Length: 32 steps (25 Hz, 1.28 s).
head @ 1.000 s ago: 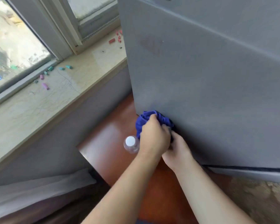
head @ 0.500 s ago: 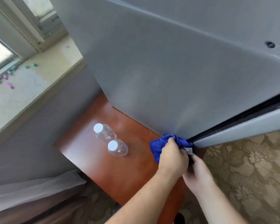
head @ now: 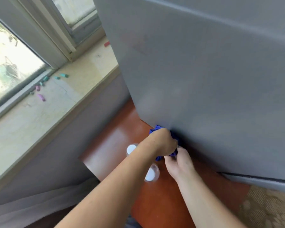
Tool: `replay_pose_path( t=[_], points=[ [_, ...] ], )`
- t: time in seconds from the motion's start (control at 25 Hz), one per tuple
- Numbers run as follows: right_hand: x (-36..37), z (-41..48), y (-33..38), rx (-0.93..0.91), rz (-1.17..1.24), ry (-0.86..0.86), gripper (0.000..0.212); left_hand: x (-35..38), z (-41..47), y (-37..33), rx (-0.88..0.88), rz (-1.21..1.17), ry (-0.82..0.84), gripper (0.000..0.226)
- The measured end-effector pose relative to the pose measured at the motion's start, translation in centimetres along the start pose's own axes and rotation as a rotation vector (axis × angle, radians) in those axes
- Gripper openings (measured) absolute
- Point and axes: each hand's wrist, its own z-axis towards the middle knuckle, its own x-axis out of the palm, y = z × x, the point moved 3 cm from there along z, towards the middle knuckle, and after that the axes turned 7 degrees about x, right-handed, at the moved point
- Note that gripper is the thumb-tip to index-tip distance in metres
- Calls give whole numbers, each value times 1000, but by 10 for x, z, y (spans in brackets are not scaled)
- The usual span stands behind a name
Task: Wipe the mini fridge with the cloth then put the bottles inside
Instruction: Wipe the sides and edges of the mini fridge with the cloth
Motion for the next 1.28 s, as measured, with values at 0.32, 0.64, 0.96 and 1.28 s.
replay_pose_path(
  t=[0.32,0.64,0.96,1.28],
  points=[
    [86,54,-41,116,-203,209,32,-72,25,75,-54,48,-51,19],
    [41,21,-15,73,-162,169,37,-37,10,44,-37,28,16,17],
    [-125,-78,68,-153,141,-82,29,115,-27,-88,200,-165,185,29],
    [-194,-123,107,-222,34,-133,30,194,-47,-84,75,-470,-304,43]
  ],
)
